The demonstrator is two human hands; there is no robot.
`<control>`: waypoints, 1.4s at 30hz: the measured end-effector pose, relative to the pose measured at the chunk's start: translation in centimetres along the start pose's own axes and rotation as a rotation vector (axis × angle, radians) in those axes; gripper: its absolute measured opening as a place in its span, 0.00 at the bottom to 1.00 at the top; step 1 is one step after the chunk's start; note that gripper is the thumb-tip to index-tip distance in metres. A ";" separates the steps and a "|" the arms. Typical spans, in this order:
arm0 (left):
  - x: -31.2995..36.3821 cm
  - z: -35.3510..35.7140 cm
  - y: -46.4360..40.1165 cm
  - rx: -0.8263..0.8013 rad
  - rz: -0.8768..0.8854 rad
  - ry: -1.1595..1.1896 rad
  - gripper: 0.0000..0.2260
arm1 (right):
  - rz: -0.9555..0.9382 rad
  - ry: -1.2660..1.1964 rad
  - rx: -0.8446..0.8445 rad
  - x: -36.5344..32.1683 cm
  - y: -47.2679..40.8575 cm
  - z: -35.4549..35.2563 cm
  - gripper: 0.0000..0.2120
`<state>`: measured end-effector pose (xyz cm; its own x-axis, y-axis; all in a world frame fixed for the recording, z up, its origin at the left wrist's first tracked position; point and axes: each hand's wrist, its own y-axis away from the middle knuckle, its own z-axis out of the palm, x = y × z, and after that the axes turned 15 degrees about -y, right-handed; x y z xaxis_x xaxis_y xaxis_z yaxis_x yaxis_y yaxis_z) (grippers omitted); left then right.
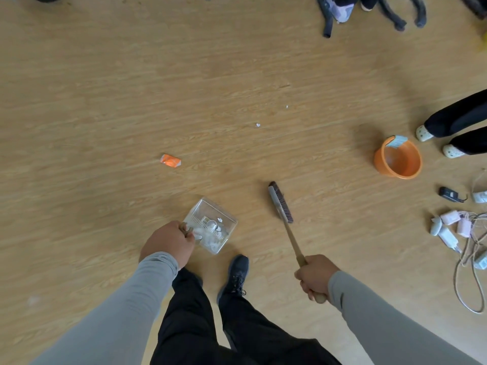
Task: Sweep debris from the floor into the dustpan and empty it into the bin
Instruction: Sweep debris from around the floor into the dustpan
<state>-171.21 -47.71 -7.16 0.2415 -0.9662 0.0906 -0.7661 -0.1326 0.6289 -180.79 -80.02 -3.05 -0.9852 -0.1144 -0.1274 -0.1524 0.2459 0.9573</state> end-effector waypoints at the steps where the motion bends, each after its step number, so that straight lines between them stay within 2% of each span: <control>1: 0.1 0.0 0.0 -0.004 0.002 -0.001 0.07 | -0.016 -0.008 -0.029 0.3 0.6 0.3 0.09; 5: 0.2 0.1 0.3 0.003 0.006 -0.013 0.08 | 0.014 -0.335 -0.163 1.6 2.2 -0.7 0.14; 8: -0.2 0.2 0.5 0.007 0.010 -0.015 0.08 | 0.048 -0.679 -0.270 2.0 2.3 -3.8 0.15; 10: -0.5 0.2 0.6 0.006 0.012 -0.012 0.08 | 0.071 -0.810 -0.303 2.2 2.6 -6.3 0.17; 12: -0.7 0.2 0.6 0.006 0.012 -0.014 0.08 | 0.026 -0.732 -0.269 2.3 2.9 -8.1 0.20; 17: -0.3 0.2 0.8 -0.002 0.018 0.001 0.08 | -0.158 -0.044 -0.012 0.6 2.9 -5.9 0.31; 19: -0.2 0.2 0.9 -0.006 0.021 -0.005 0.08 | -0.177 0.098 0.004 -1.2 2.1 -3.2 0.30; 22: -0.3 0.2 1.0 -0.007 0.023 -0.014 0.07 | -0.148 0.226 -0.088 -3.0 1.6 1.2 0.27; 26: -0.5 0.1 1.1 -0.006 0.025 -0.029 0.05 | -0.103 0.249 -0.215 -3.7 3.3 0.3 0.29; 30: -0.4 -0.1 1.3 -0.006 0.028 -0.042 0.07 | -0.072 0.042 -0.212 -3.8 5.6 -5.8 0.27; 32: -0.6 -0.2 1.4 -0.005 0.037 -0.041 0.08 | -0.082 0.027 -0.197 -3.3 6.9 -6.9 0.26; 37: -2.8 -1.8 2.4 -0.056 0.030 -0.024 0.10 | -0.249 0.156 -0.120 -4.2 9.2 -5.5 0.27; 42: -5.3 -6.9 4.2 -0.037 -0.003 0.006 0.05 | -0.362 0.168 -0.060 -6.4 10.5 -4.0 0.27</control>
<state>-171.61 -41.62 0.31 0.2480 -0.9643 0.0932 -0.7426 -0.1274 0.6575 -175.73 -80.56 8.81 -0.8416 -0.3402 -0.4195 -0.4773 0.1049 0.8725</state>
